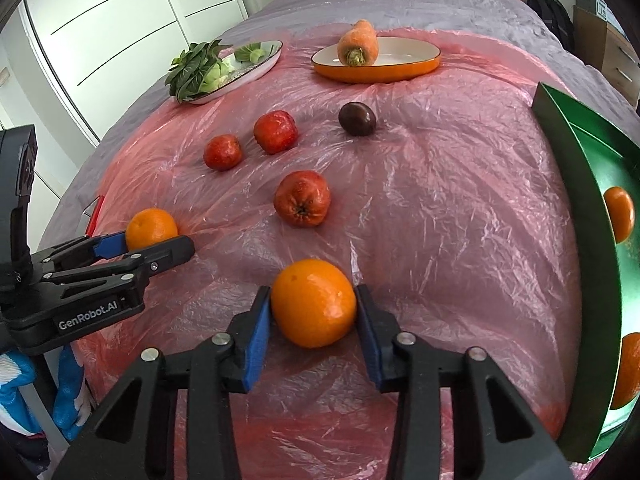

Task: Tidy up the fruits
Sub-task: 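Grasp an orange with the left gripper while the right gripper grasps another orange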

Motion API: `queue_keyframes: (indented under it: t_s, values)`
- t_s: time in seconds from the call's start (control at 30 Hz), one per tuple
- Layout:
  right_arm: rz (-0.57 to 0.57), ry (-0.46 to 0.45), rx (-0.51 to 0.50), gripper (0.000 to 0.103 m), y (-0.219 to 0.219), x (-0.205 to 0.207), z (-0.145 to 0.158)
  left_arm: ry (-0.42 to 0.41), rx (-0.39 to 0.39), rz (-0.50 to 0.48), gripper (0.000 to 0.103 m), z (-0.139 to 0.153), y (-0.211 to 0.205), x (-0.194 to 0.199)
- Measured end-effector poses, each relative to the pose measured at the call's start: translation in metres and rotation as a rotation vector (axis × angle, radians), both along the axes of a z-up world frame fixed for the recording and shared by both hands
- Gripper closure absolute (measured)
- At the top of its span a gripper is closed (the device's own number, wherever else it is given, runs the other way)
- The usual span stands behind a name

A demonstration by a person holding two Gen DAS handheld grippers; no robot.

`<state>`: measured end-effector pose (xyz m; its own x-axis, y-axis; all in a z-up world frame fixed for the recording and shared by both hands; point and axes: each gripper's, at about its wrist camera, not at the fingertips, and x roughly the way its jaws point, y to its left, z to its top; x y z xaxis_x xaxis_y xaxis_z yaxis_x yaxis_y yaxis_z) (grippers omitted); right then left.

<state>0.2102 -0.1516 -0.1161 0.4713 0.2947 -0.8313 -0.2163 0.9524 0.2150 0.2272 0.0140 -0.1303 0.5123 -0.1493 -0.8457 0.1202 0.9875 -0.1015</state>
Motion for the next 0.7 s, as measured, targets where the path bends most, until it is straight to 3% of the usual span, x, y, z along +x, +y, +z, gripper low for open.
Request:
queue_keyframes:
  t_s: [0.7]
  values:
    - [0.008,-0.001,-0.026,0.056,0.003,0.000,0.000,-0.029,0.045,-0.007,0.065,0.000,-0.005,-0.010]
